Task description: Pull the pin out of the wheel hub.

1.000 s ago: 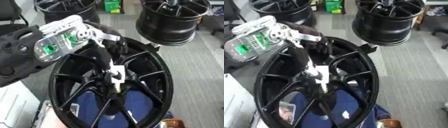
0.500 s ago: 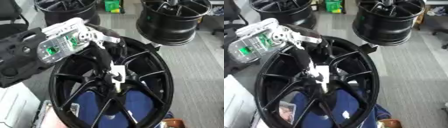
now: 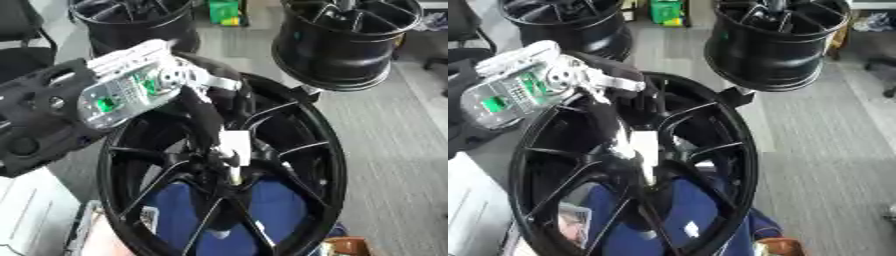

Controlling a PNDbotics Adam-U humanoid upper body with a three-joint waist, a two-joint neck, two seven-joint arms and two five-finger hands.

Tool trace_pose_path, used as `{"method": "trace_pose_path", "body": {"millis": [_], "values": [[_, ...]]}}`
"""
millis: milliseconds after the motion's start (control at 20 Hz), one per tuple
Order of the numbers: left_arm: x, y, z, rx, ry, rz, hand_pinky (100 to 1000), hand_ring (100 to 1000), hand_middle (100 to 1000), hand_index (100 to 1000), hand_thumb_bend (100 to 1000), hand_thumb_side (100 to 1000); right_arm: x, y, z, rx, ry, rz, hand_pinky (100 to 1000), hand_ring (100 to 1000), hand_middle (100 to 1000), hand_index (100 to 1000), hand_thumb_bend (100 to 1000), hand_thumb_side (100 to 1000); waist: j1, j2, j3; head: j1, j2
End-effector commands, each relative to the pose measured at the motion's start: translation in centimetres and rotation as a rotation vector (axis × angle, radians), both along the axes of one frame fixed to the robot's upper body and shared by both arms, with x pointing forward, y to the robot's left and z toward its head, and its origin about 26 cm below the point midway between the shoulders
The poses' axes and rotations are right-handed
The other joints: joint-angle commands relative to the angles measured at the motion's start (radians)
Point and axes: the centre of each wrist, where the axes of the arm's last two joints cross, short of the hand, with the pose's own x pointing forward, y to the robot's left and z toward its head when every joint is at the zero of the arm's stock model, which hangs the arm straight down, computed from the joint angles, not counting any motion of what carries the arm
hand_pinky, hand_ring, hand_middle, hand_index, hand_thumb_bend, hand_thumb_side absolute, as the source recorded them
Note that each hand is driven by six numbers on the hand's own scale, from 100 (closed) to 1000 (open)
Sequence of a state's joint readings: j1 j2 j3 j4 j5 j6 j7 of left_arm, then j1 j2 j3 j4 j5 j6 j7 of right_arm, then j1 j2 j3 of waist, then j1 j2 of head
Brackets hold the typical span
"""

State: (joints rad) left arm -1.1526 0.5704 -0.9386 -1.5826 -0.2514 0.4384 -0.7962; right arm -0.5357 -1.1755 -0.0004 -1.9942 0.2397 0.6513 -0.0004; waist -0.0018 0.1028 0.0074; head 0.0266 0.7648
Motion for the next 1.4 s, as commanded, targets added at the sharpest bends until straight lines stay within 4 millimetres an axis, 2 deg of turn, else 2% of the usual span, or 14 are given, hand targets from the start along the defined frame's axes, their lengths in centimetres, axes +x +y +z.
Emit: {"method": "trace_pose_path", "body": {"millis": [50, 550, 950, 1400], "values": [[-0.1, -0.1, 0.9, 0.058, 0.081, 0.084, 778, 800, 779, 874, 627, 337, -0.5, -0.1, 0.9, -0.020, -0.034, -0.015, 864, 722, 781, 829, 100, 100, -0.002, -0.010, -0.001, 0.004, 0.005], [0.0, -1.4, 0.5, 0.068, 0.052, 0.100, 755, 769, 725, 831, 624, 339, -0.4, 0.0, 0.6, -0.009, -0.030, -0.016, 865, 718, 779, 829, 100, 100, 0.004, -0.007, -0.006, 0.010, 0.005], [0.2, -1.5, 0.6, 0.089, -0.016, 0.116, 763, 775, 729, 832, 625, 344, -0.2, -0.1, 0.1, -0.005, -0.016, -0.025, 865, 717, 777, 829, 100, 100, 0.011, -0.007, -0.006, 0.017, 0.005], [0.1, -1.6, 0.2, 0.095, -0.004, 0.136, 738, 741, 642, 762, 619, 364, -0.2, -0.2, 0.1, -0.001, -0.026, -0.026, 866, 716, 778, 829, 100, 100, 0.014, -0.008, -0.004, 0.023, 0.005]]}}
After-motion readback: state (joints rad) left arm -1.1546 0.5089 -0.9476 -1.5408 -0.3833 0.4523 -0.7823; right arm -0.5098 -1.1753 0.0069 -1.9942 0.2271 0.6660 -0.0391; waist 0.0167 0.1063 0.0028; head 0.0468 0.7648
